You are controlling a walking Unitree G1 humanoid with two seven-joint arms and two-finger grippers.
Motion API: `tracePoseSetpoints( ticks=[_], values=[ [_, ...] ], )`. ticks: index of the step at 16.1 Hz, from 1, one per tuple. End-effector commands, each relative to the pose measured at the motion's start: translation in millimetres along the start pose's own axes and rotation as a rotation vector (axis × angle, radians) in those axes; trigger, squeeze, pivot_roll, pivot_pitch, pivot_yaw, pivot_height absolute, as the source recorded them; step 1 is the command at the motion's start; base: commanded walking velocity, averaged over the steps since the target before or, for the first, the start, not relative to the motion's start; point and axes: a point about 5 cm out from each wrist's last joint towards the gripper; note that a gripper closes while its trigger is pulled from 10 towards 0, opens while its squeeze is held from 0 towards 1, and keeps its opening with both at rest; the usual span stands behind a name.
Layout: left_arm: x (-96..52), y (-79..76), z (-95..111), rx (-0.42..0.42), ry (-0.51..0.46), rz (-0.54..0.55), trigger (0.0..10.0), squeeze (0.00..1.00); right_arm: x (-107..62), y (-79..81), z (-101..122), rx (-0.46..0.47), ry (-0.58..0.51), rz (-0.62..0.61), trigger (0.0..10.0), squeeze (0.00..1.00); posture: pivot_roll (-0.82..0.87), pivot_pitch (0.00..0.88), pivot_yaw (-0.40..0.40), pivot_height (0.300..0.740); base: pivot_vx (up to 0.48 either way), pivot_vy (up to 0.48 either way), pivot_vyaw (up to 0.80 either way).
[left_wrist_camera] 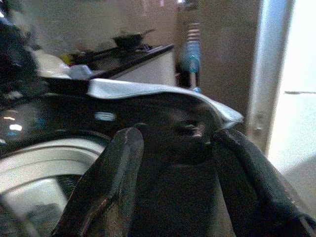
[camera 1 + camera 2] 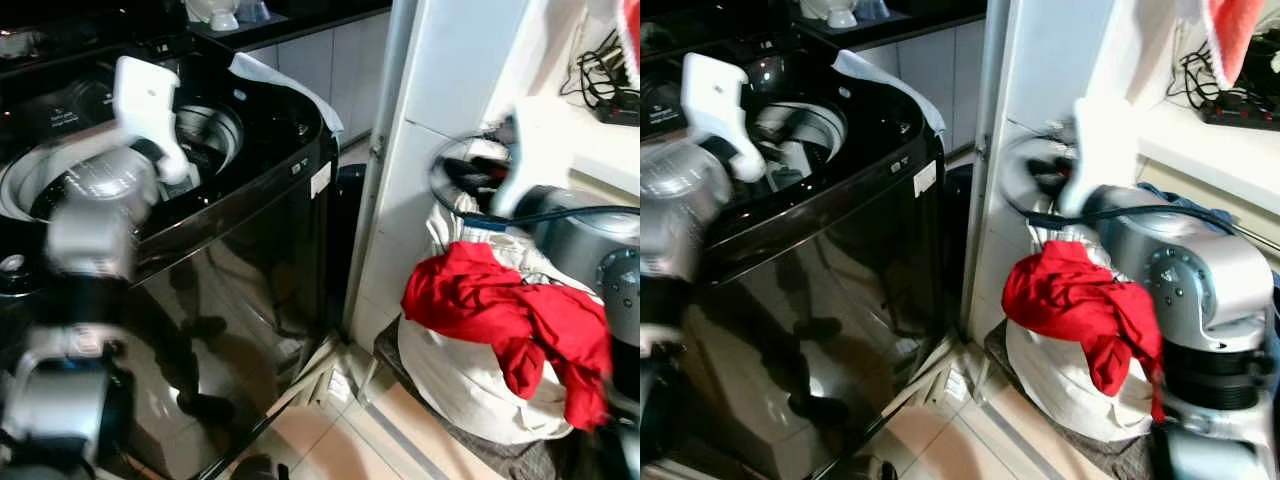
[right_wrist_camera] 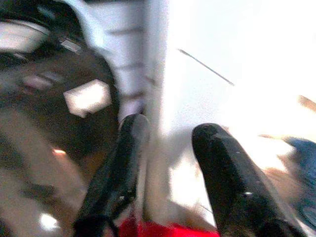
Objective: Clothes washing
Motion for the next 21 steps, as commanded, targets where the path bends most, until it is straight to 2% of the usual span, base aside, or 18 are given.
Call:
tracePoseSetpoints(
  ticks=[1, 2, 3, 4, 7, 8, 10, 13, 15, 17, 19, 20, 21],
  values=[
    [0.0, -15.3, -2.6, -0.025, -0.030, -0.063, 10.0, 0.00, 4.9, -5.2, -8.4, -0.029, 0.026, -0.050, 10.0, 1.00, 0.03, 0.000, 0.029, 0.740, 0.000, 0.000, 0.00],
    [0.6, -45.0, -20.0, -0.073, -0.032, -0.139, 10.0, 0.00, 11.9, -26.6, -22.5, -0.003, 0.060, -0.145, 10.0, 1.00, 0.02, 0.000, 0.042, 0.740, 0.000, 0.000, 0.00],
    [0.1, -59.7, -26.9, -0.080, -0.026, -0.180, 10.0, 0.00, 14.6, -37.5, -28.3, 0.005, 0.071, -0.188, 10.0, 1.00, 0.02, 0.000, 0.042, 0.740, 0.000, 0.000, 0.00],
    [-2.3, -82.0, -33.8, -0.091, -0.019, -0.268, 10.0, 0.00, 16.8, -54.0, -34.4, -0.006, 0.084, -0.245, 10.0, 1.00, 0.01, 0.000, 0.043, 0.740, 0.000, 0.000, 0.00],
    [-10.4, -104.0, -41.3, -0.123, 0.008, -0.413, 10.0, 0.00, 13.5, -69.6, -43.9, -0.107, 0.141, -0.225, 10.0, 1.00, 0.01, 0.000, 0.040, 0.740, 0.000, 0.000, 0.00],
    [-16.2, -110.9, -47.0, -0.118, 0.039, -0.476, 10.0, 0.00, 10.9, -80.6, -51.6, -0.138, 0.161, -0.231, 10.0, 1.00, 0.01, 0.000, 0.036, 0.740, 0.000, 0.000, 0.00],
    [-28.5, -120.6, -58.6, -0.088, 0.127, -0.591, 10.0, 0.00, 10.1, -94.2, -63.8, -0.237, 0.202, -0.242, 10.0, 1.00, 0.01, 0.000, 0.039, 0.740, 0.000, 0.000, 0.00],
    [-39.4, -131.2, -59.5, -0.113, 0.155, -0.696, 10.0, 0.00, 8.7, -97.5, -71.2, -0.318, 0.243, -0.187, 10.0, 1.00, 0.02, 0.000, 0.031, 0.740, 0.000, 0.000, 0.00],
    [-45.2, -135.8, -60.0, -0.094, 0.156, -0.739, 10.0, 0.00, 5.9, -100.6, -82.7, -0.368, 0.283, -0.146, 10.0, 1.00, 0.01, 0.000, 0.039, 0.740, 0.000, 0.000, 0.00],
    [-43.8, -135.2, -59.8, -0.095, 0.159, -0.735, 10.0, 0.00, 7.8, -101.3, -86.6, -0.358, 0.284, -0.140, 10.0, 1.00, 0.01, 0.000, 0.040, 0.740, 0.000, 0.000, 0.00],
    [-40.3, -132.7, -60.9, -0.066, 0.180, -0.722, 10.0, 0.00, 11.7, -101.1, -87.2, -0.307, 0.258, -0.125, 10.0, 1.00, 0.00, 0.000, 0.041, 0.740, 0.000, 0.000, 0.00],
    [-40.2, -130.9, -62.0, -0.046, 0.191, -0.718, 10.0, 0.00, 11.7, -99.7, -83.1, -0.284, 0.235, -0.106, 10.0, 1.00, 0.00, 0.000, 0.041, 0.740, 0.000, 0.000, 0.00],
    [-42.5, -126.0, -61.7, -0.040, 0.205, -0.723, 10.0, 0.00, 6.8, -91.7, -69.0, -0.271, 0.176, -0.014, 10.0, 1.00, 0.00, 0.000, 0.042, 0.740, 0.000, 0.000, 0.00]
  ],
)
Point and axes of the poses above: a point about 5 cm out from each wrist's last joint towards the gripper, its own x axis pointing out of the wrist towards the gripper, its own z axis along the axis of the wrist's last joint, y = z × x, and after that the axes turned 12 degrees about -x, right-handed
